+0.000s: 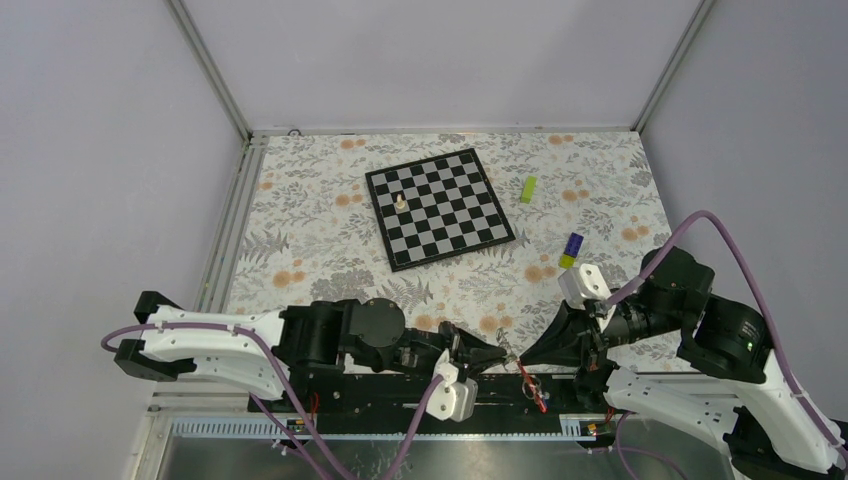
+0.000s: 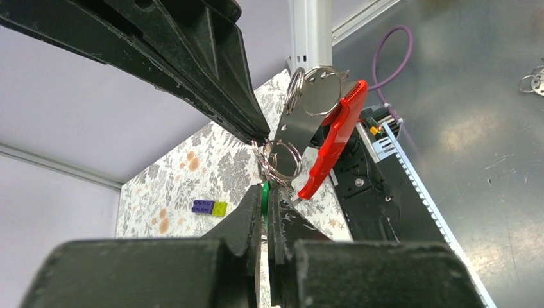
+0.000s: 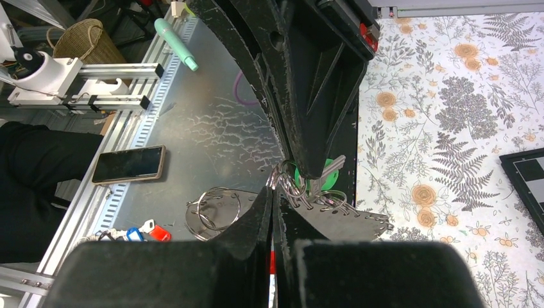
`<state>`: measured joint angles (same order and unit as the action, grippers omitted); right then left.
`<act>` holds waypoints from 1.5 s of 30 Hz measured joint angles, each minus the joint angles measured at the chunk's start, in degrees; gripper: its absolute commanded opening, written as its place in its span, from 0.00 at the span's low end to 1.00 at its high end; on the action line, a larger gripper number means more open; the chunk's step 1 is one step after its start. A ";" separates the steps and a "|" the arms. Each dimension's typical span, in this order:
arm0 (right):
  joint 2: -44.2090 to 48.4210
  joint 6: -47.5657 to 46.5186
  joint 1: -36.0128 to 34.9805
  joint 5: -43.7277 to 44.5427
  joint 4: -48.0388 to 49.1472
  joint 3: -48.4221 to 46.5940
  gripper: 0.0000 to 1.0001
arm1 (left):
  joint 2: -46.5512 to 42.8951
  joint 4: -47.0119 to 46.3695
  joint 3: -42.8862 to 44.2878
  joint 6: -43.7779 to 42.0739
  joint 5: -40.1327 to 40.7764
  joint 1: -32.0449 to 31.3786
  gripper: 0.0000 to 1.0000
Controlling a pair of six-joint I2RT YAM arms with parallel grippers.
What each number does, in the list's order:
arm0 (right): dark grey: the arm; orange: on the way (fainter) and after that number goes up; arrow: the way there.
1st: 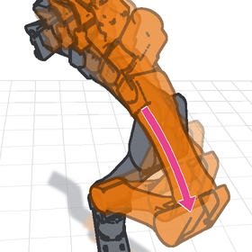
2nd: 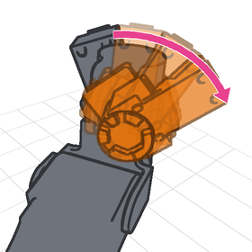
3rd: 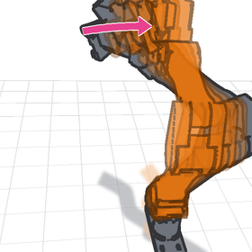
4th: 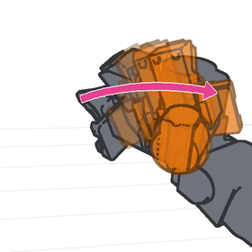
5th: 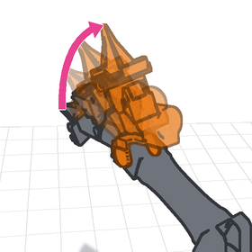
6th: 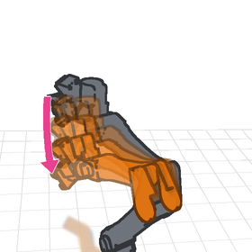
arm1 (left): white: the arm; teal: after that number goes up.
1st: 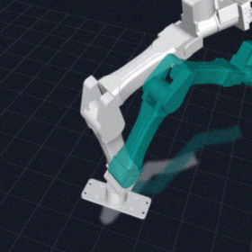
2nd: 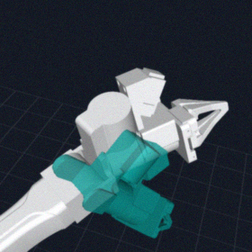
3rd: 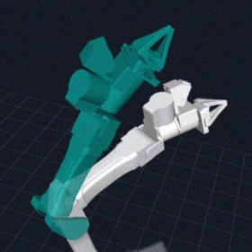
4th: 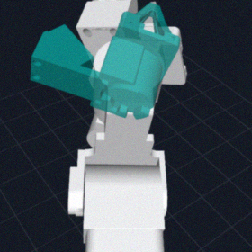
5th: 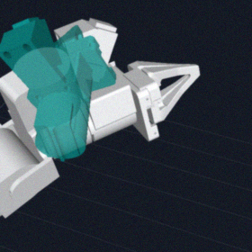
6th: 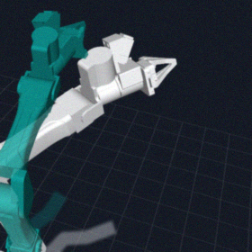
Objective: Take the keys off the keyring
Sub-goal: Remove the key from the keyring.
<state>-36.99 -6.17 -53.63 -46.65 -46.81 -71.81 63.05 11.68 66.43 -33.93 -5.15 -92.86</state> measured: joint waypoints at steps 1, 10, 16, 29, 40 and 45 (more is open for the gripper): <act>-0.17 -0.02 0.00 0.00 -0.02 0.00 0.00 | 0.00 0.63 0.26 -0.26 0.22 -0.04 0.00; -1.38 -1.09 0.00 -0.11 -0.02 0.00 0.00 | 0.81 6.78 3.82 -5.22 2.69 -0.68 0.00; -1.38 -2.45 0.00 0.61 0.02 0.00 0.00 | 1.92 9.05 5.31 -13.27 6.73 -2.38 0.00; -2.73 -14.71 0.00 7.30 -1.86 -5.84 0.00 | 4.74 6.01 5.55 -38.99 24.37 -7.17 0.00; -5.40 -27.98 0.00 11.74 -4.50 -14.40 0.00 | 4.74 3.32 8.61 -52.00 29.03 -7.85 0.00; -7.54 -31.71 0.00 11.50 -6.75 -15.72 0.00 | 4.79 3.67 9.01 -55.45 30.34 -7.89 0.00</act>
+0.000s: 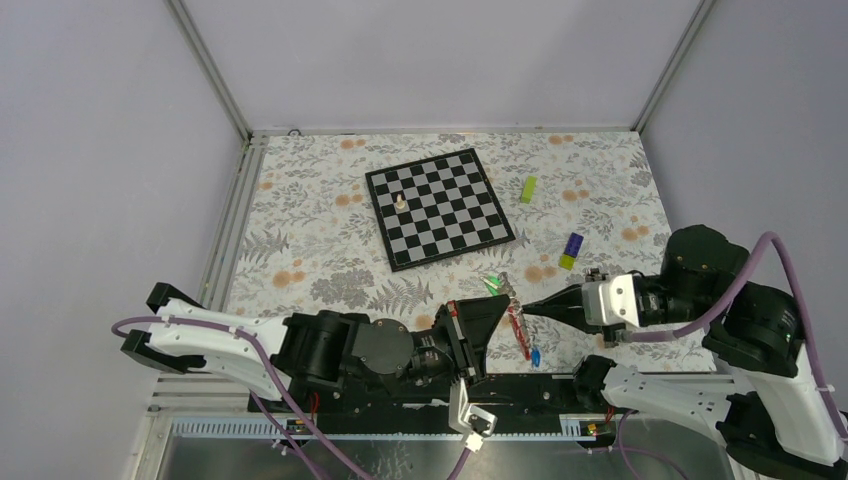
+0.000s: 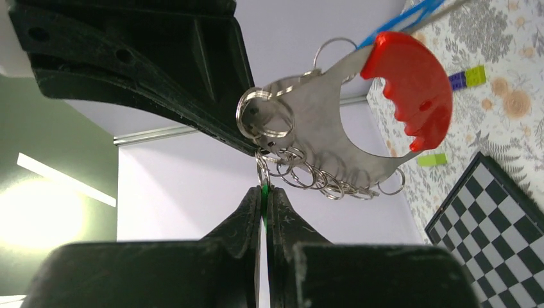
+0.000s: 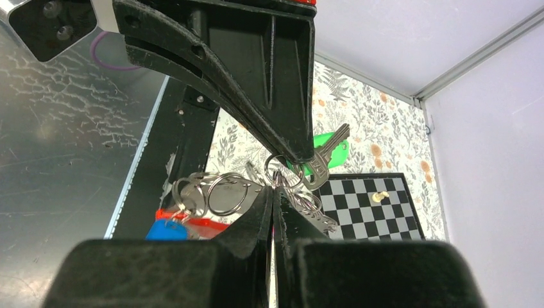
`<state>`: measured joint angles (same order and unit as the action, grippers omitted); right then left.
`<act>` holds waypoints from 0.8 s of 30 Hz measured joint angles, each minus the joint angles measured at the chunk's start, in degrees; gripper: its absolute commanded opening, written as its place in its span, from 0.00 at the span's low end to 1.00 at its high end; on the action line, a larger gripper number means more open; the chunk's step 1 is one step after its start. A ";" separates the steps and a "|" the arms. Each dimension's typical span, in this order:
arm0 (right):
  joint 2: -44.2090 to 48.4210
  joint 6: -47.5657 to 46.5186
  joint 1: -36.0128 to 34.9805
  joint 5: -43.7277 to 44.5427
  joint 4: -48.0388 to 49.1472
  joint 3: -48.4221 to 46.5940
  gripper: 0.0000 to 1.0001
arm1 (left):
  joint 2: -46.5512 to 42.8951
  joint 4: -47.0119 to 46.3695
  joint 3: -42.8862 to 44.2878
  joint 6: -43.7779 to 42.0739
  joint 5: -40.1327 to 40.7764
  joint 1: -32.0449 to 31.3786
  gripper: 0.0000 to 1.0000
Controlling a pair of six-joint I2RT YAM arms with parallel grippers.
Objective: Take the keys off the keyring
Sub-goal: Remove the key from the keyring.
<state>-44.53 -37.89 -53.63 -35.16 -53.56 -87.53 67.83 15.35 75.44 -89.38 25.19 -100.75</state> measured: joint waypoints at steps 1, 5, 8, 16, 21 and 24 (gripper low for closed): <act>-0.52 -0.79 0.00 0.00 -0.55 -0.02 0.00 | 0.04 0.42 0.00 -0.42 0.35 -0.02 0.00; -1.11 -2.38 0.00 0.17 -1.64 -0.02 0.00 | 0.26 1.90 0.00 -2.10 1.66 -0.17 0.00; -1.05 -3.13 0.00 0.13 -1.70 -0.02 0.00 | 0.39 1.81 0.00 -2.75 2.34 -0.59 0.00; -0.17 -4.52 0.00 0.17 -1.79 0.02 0.00 | 0.79 1.81 0.28 -3.32 3.23 -1.27 0.00; 1.51 -6.36 0.00 0.02 -0.61 0.55 0.00 | 1.38 1.79 1.44 -1.88 3.56 -1.55 0.00; 2.29 -8.50 0.00 -0.28 -0.13 0.79 0.00 | 1.38 1.92 1.62 -0.96 3.56 -1.70 0.00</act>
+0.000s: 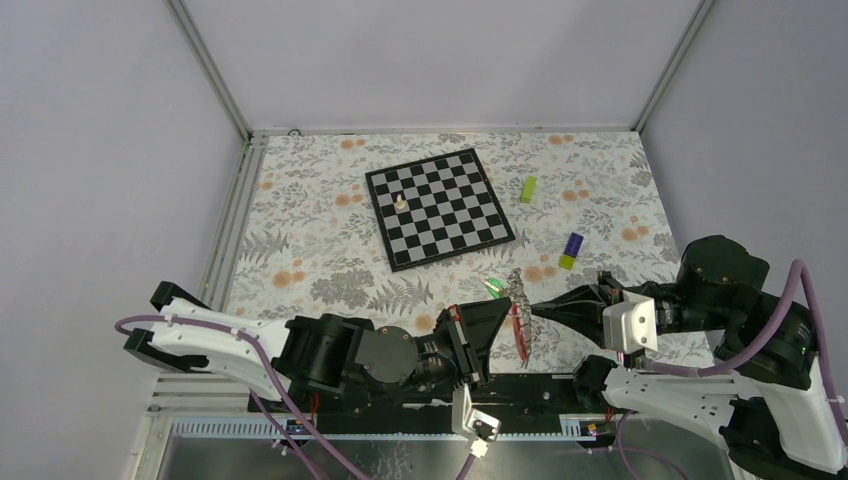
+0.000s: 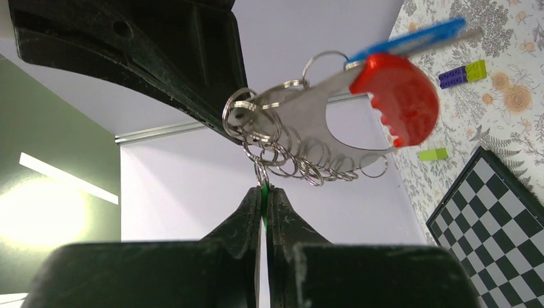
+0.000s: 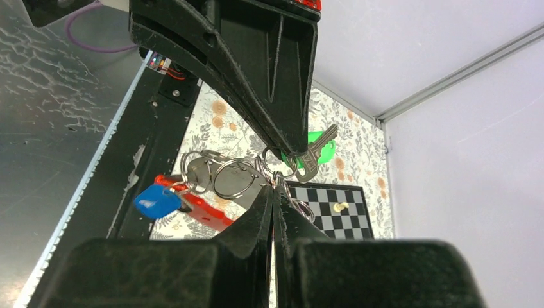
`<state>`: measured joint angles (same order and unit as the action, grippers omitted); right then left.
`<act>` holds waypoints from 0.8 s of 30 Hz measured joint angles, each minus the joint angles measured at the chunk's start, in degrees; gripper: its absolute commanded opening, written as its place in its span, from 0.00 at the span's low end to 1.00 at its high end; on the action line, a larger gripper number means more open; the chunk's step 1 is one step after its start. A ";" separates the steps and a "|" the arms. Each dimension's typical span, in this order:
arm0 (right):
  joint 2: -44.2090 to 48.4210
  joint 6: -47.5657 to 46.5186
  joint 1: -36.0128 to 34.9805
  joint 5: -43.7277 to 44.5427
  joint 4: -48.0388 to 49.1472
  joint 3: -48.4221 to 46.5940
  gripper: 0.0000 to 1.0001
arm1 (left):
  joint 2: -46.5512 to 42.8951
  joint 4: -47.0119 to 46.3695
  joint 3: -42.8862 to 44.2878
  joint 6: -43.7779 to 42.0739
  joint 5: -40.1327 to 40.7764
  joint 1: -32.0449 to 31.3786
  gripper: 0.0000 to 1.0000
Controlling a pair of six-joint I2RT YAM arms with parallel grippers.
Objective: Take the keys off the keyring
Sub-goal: Remove the key from the keyring.
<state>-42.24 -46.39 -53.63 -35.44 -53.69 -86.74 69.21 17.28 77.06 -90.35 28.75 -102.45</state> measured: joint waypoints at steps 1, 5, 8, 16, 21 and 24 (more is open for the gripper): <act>0.15 -0.61 0.00 -0.04 -0.02 0.04 0.00 | 0.02 0.13 0.13 0.28 0.00 -0.02 0.00; 0.57 -4.55 0.00 -0.20 -0.04 0.26 0.00 | 0.09 0.68 0.96 1.92 -0.13 -0.04 0.00; 0.63 -8.76 0.00 -0.26 -0.57 0.35 0.00 | 0.20 1.77 1.66 3.28 -0.48 -0.04 0.00; 0.66 -18.75 0.00 -1.73 -2.67 0.39 0.00 | 0.33 4.52 3.21 6.21 -1.75 -0.02 0.00; 0.37 -22.69 0.00 -2.05 -4.39 0.33 0.00 | 0.74 6.12 4.02 6.95 -1.99 -0.02 0.00; -0.13 -24.37 0.00 -2.16 -5.57 0.13 0.00 | 1.05 7.30 4.59 7.39 -1.95 -0.02 0.00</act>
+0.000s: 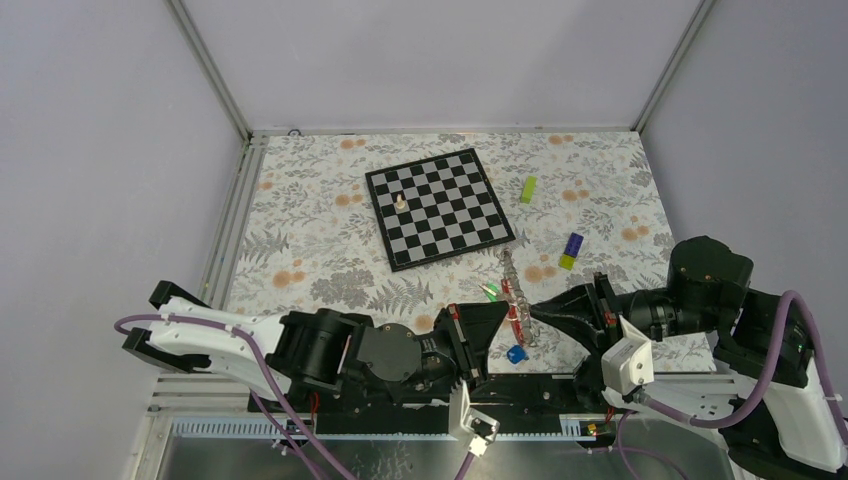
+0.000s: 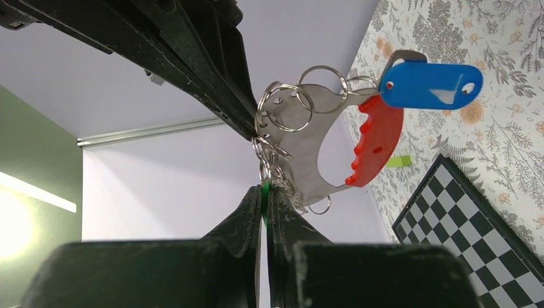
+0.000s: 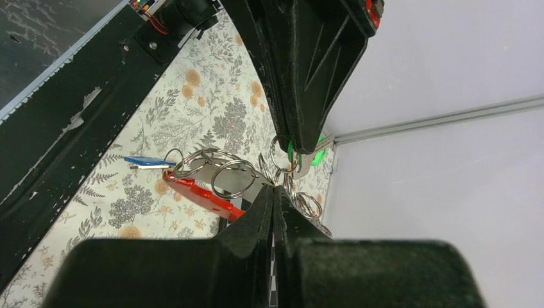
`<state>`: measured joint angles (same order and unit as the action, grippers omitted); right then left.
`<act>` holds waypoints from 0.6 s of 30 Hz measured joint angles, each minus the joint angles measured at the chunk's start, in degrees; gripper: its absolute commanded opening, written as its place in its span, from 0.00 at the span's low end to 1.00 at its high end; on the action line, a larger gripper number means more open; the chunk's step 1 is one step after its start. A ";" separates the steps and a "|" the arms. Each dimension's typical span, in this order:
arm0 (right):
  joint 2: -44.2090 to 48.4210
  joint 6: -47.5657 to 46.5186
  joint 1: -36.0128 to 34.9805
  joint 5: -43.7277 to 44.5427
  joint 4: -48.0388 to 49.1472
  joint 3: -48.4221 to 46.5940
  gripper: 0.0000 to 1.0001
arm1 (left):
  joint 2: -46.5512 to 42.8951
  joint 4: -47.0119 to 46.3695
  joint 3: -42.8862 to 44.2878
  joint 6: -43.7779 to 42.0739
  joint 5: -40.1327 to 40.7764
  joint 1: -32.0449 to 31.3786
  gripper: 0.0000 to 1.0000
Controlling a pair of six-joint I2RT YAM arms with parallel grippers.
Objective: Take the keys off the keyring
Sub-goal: Remove the key from the keyring.
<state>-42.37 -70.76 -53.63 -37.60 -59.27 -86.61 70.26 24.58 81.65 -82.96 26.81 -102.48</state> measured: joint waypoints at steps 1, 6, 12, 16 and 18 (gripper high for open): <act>-0.13 -0.52 0.00 -0.02 -0.24 0.00 0.00 | 0.02 0.28 0.13 0.11 0.00 0.00 0.00; -0.42 -2.23 0.00 -0.22 -0.63 0.00 0.00 | 0.20 1.84 1.05 0.59 0.02 0.00 0.00; -0.55 -3.13 0.00 -0.66 -0.90 0.17 0.00 | 0.26 2.43 1.25 1.44 0.00 0.00 0.00; -0.70 -3.43 0.00 -0.87 -1.07 0.57 0.00 | 0.26 2.93 1.27 2.05 0.02 0.00 0.00; -0.83 -3.58 0.00 -0.94 -1.29 0.70 0.00 | 0.26 2.99 1.27 2.40 0.09 0.00 0.00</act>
<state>-43.20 -74.35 -53.63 -38.54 -60.55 -85.91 70.52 27.57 82.91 -80.55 26.89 -102.48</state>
